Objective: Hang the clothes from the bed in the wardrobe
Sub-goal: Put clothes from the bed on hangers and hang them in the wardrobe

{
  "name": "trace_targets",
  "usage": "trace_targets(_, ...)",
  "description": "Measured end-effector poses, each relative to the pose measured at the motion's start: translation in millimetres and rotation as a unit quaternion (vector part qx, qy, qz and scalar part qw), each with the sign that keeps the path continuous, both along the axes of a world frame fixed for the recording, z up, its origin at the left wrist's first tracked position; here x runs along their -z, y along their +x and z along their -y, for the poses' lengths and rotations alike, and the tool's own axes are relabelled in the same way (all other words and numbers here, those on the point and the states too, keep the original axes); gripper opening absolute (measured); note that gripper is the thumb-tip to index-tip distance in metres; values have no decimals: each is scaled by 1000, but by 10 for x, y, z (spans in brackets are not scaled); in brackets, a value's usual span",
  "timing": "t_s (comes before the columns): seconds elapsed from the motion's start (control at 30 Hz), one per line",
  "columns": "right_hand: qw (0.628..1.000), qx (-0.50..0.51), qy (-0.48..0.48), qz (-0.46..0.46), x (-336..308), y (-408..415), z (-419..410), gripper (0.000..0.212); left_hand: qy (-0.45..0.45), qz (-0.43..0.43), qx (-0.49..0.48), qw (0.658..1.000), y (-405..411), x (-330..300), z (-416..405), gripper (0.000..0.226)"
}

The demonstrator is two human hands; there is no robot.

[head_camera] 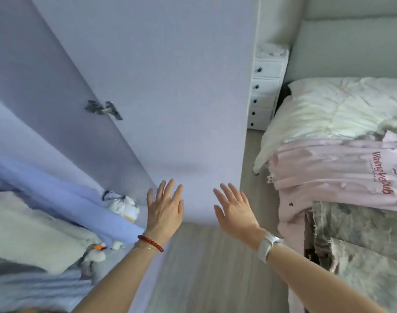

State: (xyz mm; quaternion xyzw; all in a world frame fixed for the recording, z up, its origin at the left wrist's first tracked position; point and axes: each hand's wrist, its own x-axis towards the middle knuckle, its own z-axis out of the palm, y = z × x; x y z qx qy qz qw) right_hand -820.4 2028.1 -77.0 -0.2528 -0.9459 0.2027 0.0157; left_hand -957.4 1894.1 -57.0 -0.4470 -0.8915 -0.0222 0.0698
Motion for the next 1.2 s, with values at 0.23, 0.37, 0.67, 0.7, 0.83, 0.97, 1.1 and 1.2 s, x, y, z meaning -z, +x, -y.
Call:
trace_targets(0.23, 981, -171, -3, -90, -605, -1490, 864, 44, 92, -72, -196, 974, -882, -785, 1385, 41)
trace_targets(0.37, 955, -258, -27, -143, -944, -2230, 1390, 40, 127, -111, -290, 942, -1177, -1169, 2099, 34)
trace_targets(0.67, 894, -354, -105, -256, -1754, -3727, 2194, 37, 187, -155, -397, 885, -1989, -1756, 2522, 47)
trace_targets(0.7, 894, -356, -98, -255, -1808, -3863, 2251, 39, 168, -144, -413, 883, -2102, -1758, 2530, 46)
trace_targets(0.83, 892, -384, -64, -230, -1891, -4241, 2443, 41, 132, -117, -469, 865, -2369, -1684, 2591, 49)
trace_targets(0.97, 888, -406, -96, -191, -1914, -4438, 2607, 36, 177, -114, -449, 868, -2355, -1587, 2630, 46)
trace_targets(1.1, 892, -399, -80, -198, -1929, -4502, 2741, 34, 175, -97, -454, 868, -2311, -1524, 2745, 47)
trace_targets(1.2, 891, -378, -56, -246, -1944, -4483, 2760, 36, 158, -89, -469, 865, -2262, -1482, 2847, 49)
